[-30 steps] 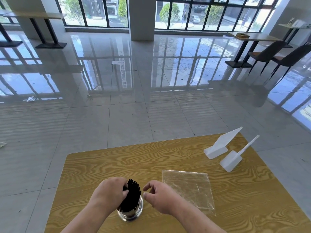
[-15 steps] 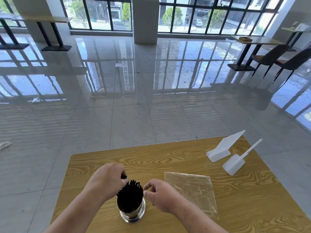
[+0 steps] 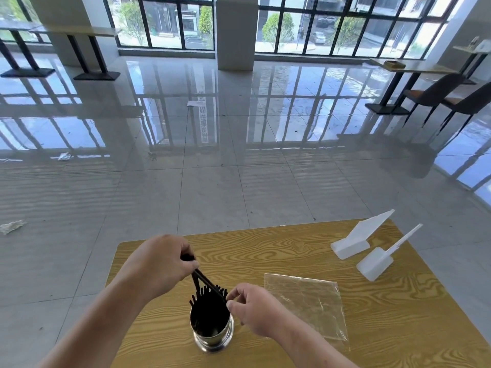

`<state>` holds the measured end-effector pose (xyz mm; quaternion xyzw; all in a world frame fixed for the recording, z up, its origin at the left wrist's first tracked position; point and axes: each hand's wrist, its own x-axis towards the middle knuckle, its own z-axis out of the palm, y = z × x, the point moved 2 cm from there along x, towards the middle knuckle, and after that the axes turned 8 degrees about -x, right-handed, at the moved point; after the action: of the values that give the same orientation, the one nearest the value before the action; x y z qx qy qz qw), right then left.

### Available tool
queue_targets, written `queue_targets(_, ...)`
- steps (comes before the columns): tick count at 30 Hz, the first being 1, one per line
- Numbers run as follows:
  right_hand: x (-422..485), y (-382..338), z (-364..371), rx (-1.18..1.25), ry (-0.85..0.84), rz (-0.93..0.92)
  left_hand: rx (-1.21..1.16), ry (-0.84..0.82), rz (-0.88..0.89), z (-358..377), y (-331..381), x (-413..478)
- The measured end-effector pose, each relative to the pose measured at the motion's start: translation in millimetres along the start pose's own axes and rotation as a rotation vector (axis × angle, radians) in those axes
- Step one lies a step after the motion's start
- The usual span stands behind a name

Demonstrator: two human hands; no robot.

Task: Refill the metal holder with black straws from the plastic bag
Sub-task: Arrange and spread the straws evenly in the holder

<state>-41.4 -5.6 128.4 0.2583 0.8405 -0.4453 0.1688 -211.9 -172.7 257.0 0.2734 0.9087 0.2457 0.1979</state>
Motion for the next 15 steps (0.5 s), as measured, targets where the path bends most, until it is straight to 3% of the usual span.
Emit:
queue_targets(11, 0.7, -4.3, -5.0, 0.11, 0.002, 0.006, -0.172, 0.185, 0.053, -16.5, -10.6, -3.0)
queue_targets(15, 0.1, -6.6, -3.4, 0.15, -0.042, 0.018, -0.426, 0.243, 0.046, -10.2, -26.0, 2.5)
